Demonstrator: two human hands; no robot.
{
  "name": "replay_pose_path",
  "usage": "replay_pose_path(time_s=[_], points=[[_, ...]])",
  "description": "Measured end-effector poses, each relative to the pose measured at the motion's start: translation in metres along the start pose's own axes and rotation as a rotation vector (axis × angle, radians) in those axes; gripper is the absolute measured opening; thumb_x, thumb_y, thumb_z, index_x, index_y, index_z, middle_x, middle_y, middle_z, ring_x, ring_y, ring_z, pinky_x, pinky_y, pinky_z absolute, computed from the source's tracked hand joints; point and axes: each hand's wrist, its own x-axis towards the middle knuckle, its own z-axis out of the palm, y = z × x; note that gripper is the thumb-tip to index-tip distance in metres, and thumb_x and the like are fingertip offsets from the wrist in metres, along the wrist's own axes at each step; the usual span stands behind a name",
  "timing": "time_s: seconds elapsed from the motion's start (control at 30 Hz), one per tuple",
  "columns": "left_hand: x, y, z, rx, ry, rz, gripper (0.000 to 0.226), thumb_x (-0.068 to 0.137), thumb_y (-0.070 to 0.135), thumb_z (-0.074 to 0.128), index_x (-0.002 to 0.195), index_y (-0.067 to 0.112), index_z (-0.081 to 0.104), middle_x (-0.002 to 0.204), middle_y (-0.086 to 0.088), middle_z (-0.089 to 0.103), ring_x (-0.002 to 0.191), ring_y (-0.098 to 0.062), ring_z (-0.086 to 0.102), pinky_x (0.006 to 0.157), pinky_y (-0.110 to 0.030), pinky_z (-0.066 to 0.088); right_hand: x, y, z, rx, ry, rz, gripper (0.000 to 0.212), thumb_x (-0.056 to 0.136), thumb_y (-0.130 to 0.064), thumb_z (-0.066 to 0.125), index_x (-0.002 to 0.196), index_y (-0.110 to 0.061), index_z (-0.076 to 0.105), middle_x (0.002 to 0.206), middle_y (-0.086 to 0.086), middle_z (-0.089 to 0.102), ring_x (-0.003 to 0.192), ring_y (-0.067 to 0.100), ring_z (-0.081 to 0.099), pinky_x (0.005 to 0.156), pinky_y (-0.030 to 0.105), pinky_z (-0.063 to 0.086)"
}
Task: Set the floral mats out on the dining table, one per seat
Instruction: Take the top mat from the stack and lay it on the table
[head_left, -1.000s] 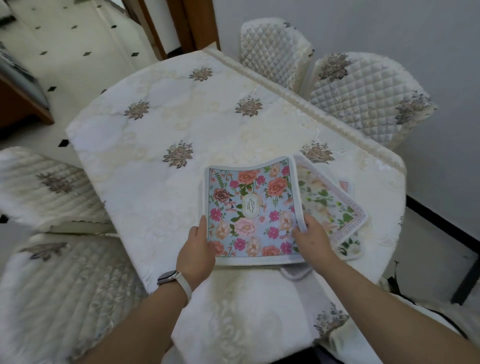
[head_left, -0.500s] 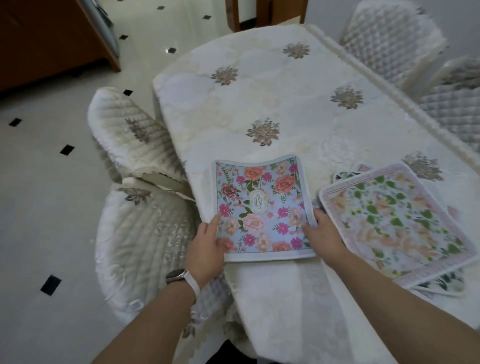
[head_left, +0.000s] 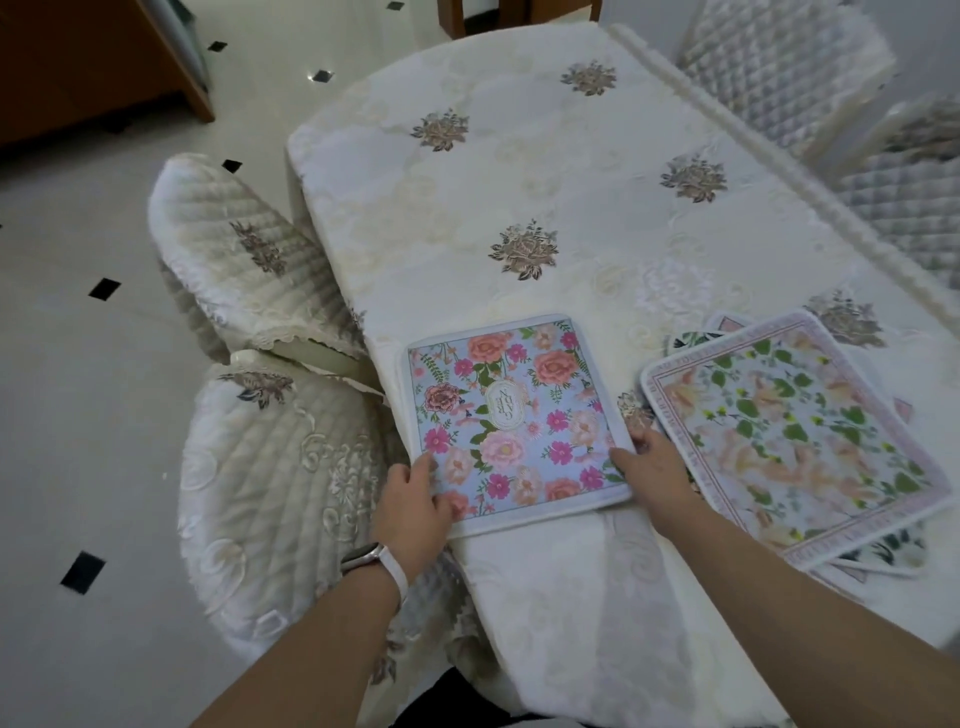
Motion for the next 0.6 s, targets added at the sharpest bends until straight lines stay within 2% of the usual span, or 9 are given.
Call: replay_pose_path(time_s=[0.1, 0.2, 0.27, 0.37, 0.5, 0.6], points=[[0.023, 0.005, -0.015, 0.121, 0.077, 0.118, 0.050, 0.082, 0.045, 0.056, 0.128, 0.025, 0.048, 0.121, -0.005, 0.043, 0.112, -0.026, 0.048, 0.089, -0.039, 0.048, -0.016, 0.007, 0.004, 0.121, 0.050, 0.050, 0.018, 0.087, -0.010, 0.065, 0.101, -0.019, 0.059, 0.098, 0.006, 0.067, 0.085, 0.025, 0.068, 0.074, 0.040, 0.059], [0.064, 0.023, -0.030, 0.304, 0.120, 0.262, 0.052, 0.081, 0.043, 0.055, 0.128, 0.021, 0.050, 0.136, -0.010, 0.043, 0.126, -0.030, 0.040, 0.098, -0.043, 0.041, -0.031, 0.014, 0.009, 0.257, 0.107, 0.121, 0.012, 0.091, -0.014, 0.064, 0.100, -0.016, 0.056, 0.095, 0.008, 0.062, 0.079, 0.024, 0.064, 0.067, 0.035, 0.059], [0.097, 0.031, -0.036, 0.343, 0.060, 0.344, 0.057, 0.083, 0.045, 0.054, 0.134, 0.019, 0.048, 0.142, -0.012, 0.042, 0.131, -0.031, 0.038, 0.103, -0.044, 0.038, -0.039, 0.023, 0.017, 0.336, 0.151, 0.177, 0.008, 0.092, -0.010, 0.061, 0.095, -0.015, 0.057, 0.094, 0.011, 0.063, 0.082, 0.029, 0.066, 0.070, 0.036, 0.060], [0.140, 0.042, -0.048, 0.372, -0.035, 0.446, 0.064, 0.081, 0.054, 0.052, 0.135, 0.020, 0.047, 0.143, -0.010, 0.043, 0.130, -0.031, 0.040, 0.102, -0.044, 0.040, -0.054, 0.034, 0.034, 0.408, 0.189, 0.231, 0.011, 0.091, -0.004, 0.058, 0.098, -0.013, 0.058, 0.100, 0.015, 0.067, 0.088, 0.031, 0.069, 0.075, 0.037, 0.060], [0.196, 0.075, -0.063, 0.343, -0.082, 0.538, 0.050, 0.086, 0.042, 0.061, 0.130, 0.018, 0.053, 0.137, -0.010, 0.048, 0.125, -0.034, 0.045, 0.100, -0.045, 0.042, -0.070, 0.027, 0.056, 0.510, 0.166, 0.240, 0.018, 0.091, -0.006, 0.060, 0.104, -0.018, 0.059, 0.101, 0.006, 0.068, 0.088, 0.021, 0.069, 0.076, 0.034, 0.059], [0.217, 0.092, -0.057, 0.337, -0.129, 0.550, 0.050, 0.088, 0.041, 0.060, 0.132, 0.018, 0.051, 0.135, -0.013, 0.051, 0.121, -0.037, 0.047, 0.098, -0.049, 0.045, -0.083, 0.027, 0.075, 0.521, 0.111, 0.258, 0.018, 0.089, -0.010, 0.064, 0.102, -0.020, 0.057, 0.097, 0.004, 0.069, 0.084, 0.016, 0.069, 0.074, 0.033, 0.057]])
